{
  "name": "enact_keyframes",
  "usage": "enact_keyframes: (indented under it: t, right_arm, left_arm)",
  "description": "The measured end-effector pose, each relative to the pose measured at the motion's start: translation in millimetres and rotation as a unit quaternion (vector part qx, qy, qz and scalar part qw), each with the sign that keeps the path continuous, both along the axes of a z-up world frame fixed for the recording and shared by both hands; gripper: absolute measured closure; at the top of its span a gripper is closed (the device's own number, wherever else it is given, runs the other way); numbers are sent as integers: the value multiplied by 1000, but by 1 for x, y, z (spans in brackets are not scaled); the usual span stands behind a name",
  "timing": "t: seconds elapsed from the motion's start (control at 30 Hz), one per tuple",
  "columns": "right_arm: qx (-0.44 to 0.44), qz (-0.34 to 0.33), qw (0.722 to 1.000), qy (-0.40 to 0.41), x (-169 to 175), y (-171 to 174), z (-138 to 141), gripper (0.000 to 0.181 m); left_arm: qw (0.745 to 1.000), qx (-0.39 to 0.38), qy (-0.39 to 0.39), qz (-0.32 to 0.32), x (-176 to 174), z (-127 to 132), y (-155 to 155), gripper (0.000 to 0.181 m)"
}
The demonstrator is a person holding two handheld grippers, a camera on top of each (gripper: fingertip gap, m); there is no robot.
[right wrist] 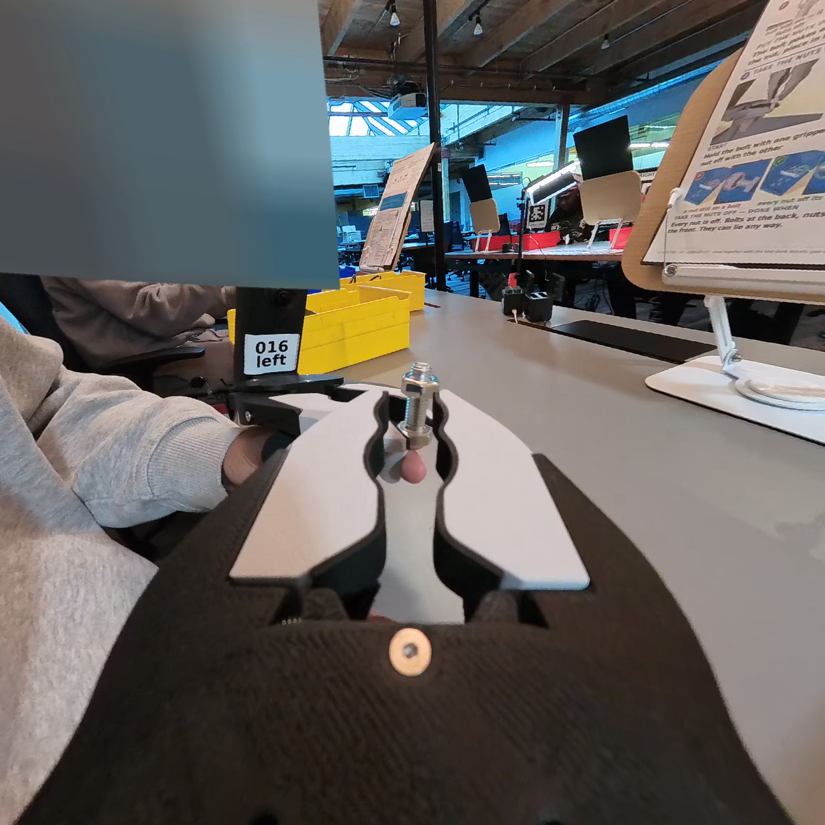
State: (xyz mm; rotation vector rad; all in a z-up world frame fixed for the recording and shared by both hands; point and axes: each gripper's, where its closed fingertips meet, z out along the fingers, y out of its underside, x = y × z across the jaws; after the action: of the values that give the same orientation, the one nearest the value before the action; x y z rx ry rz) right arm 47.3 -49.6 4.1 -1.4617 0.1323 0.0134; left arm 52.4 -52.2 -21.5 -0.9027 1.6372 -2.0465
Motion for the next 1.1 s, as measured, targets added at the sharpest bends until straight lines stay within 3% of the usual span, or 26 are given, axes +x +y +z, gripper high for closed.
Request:
enact_keyframes:
  t: [1.1]
  right_arm:
    - [-11,-19,1000,-13,1,-1,-1,168]
  left_arm:
    - [1000,4,6,-12,-1,-3,-5,163]
